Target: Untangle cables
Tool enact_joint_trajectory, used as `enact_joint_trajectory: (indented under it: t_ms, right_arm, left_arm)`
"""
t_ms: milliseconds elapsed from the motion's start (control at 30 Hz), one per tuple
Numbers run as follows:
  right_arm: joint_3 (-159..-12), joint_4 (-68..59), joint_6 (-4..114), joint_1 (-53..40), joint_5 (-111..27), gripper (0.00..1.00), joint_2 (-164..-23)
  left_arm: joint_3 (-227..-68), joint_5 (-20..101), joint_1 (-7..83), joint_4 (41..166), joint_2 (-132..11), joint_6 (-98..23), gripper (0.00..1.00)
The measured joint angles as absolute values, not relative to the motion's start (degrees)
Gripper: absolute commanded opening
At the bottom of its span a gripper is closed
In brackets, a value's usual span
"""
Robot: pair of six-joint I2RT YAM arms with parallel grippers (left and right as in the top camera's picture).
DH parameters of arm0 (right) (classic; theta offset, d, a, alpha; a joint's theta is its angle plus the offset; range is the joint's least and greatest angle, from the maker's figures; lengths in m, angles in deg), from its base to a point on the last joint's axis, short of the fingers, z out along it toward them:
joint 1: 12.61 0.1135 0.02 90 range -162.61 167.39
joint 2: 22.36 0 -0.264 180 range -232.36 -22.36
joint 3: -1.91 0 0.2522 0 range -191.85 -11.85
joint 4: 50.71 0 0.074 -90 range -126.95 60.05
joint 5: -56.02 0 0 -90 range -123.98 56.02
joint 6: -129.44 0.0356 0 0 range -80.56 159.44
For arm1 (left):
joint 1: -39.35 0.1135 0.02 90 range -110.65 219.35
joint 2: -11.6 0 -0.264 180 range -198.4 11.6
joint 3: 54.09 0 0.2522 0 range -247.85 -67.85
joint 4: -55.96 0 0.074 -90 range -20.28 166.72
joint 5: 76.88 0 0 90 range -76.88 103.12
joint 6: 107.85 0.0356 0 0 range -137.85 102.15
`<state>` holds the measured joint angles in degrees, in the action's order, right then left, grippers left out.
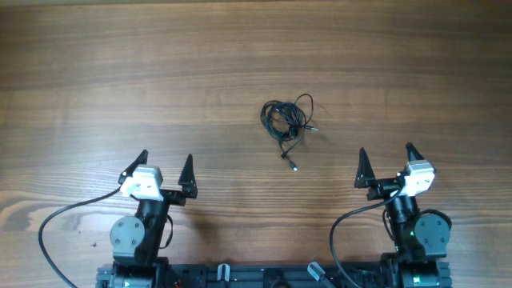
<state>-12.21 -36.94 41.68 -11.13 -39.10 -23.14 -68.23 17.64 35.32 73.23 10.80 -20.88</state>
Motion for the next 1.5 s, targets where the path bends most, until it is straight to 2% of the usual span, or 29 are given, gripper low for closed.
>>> enact_joint_trajectory:
  t_ms: [700, 933, 1100, 1167, 1300, 1333, 1400, 1500]
  right_arm:
    - [-12.19, -36.96, 41.73, -11.13, -39.10, 1.00, -23.14]
    - [-14.31, -30.95, 44.79, -11.15, -37.75, 1.00, -27.25]
    - [-22.13, -27.11, 46.06, -11.13, -37.55, 1.00, -38.44]
    - [-28.12, -24.35, 46.54, -11.15, -37.55, 1.00, -47.20]
    - [-44.12, -8.16, 46.95, -11.15, -37.64, 1.00, -64.47]
    - [-48.60, -6.06, 46.91, -11.13, -38.05, 1.00, -68.93]
    - [-56.36, 2.84, 46.91, -11.15, -38.47, 1.00, -74.54]
    - [-64.58, 10.18, 46.91, -11.15, -38.47, 1.00, -80.62]
  left_arm:
    - [-69.10, 17.46, 35.32, 74.56, 10.60, -23.65, 1.00]
    - [-76.23, 17.44, 35.32, 83.92, -1.18, -27.17, 1.00]
    - [-86.92, 17.68, 35.32, 89.47, -16.26, -27.24, 1.00]
    - [-94.24, 18.99, 35.32, 93.36, -24.70, -27.26, 1.00]
    - [-106.48, 22.93, 35.32, 105.73, -37.53, -27.46, 1.00]
    - [-111.42, 24.32, 35.32, 112.07, -42.58, -27.85, 1.00]
    - [-115.57, 25.20, 35.32, 118.38, -46.42, -29.42, 1.00]
    - [-118.00, 25.66, 35.34, 121.36, -47.91, -32.46, 1.00]
